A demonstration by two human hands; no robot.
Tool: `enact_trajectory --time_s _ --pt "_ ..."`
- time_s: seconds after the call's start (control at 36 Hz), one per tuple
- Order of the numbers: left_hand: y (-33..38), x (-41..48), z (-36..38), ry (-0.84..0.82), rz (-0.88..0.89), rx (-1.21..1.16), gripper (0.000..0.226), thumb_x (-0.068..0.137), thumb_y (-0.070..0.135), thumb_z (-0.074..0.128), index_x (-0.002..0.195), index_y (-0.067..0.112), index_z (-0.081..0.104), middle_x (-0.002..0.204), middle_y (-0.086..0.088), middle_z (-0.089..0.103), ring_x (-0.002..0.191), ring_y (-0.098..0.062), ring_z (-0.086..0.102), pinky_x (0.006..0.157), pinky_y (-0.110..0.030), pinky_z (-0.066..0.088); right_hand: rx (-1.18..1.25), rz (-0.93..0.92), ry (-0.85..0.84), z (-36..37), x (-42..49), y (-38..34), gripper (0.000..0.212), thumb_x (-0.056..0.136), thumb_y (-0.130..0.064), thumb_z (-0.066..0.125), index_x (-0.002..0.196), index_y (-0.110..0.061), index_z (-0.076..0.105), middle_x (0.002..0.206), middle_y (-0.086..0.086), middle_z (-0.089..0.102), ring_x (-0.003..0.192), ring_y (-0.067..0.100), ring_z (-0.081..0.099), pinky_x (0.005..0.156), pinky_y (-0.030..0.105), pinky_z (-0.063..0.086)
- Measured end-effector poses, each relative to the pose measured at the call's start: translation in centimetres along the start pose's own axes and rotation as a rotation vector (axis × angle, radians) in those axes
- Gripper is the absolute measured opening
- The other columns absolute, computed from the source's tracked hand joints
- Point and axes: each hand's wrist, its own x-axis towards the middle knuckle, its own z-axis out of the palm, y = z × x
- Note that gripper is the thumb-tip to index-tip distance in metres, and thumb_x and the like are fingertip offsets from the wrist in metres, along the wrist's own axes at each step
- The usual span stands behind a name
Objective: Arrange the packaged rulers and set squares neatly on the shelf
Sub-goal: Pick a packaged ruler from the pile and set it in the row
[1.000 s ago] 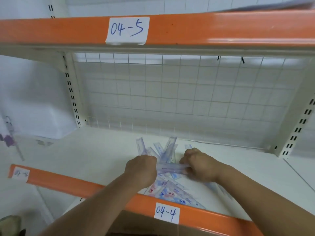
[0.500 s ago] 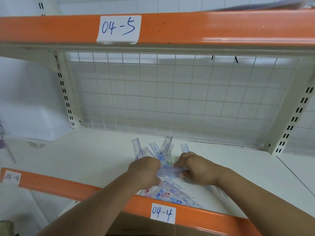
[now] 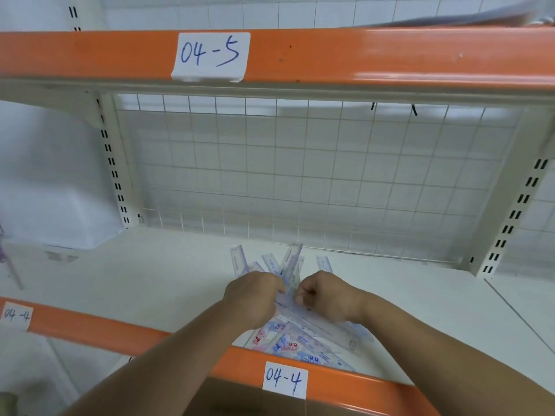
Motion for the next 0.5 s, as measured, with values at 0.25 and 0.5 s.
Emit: enact_trajectory --time_s 0.25,0.5 --pt "0.5 -0.1 -0.2 -0.030 -0.070 0.055 0.061 0.086 0.035 0.067 0.139 0.021 0.041 0.131 -0.001 0.055 0.116 -0.021 0.056 0.090 -0.033 0.048 0.411 0.389 0.071 -1.6 -0.2 1.0 0.028 0.091 0.000 0.054 0.065 -0.008 0.058 0.059 0.007 0.052 0.044 0.015 0.039 0.042 0.022 0.031" --pt "2.6 -0.6 -0.5 -0.069 -0.021 0.032 0.053 0.084 0.068 0.052 0.099 0.018 0.060 0.090 -0.002 0.060 0.082 -0.015 0.054 0.056 -0.023 0.030 0.394 0.509 0.070 -1.0 1.0 1.4 0.022 0.087 -0.001 0.058 0.067 -0.008 0.051 0.062 0.006 0.048 0.047 0.011 0.039 0.037 0.018 0.033"
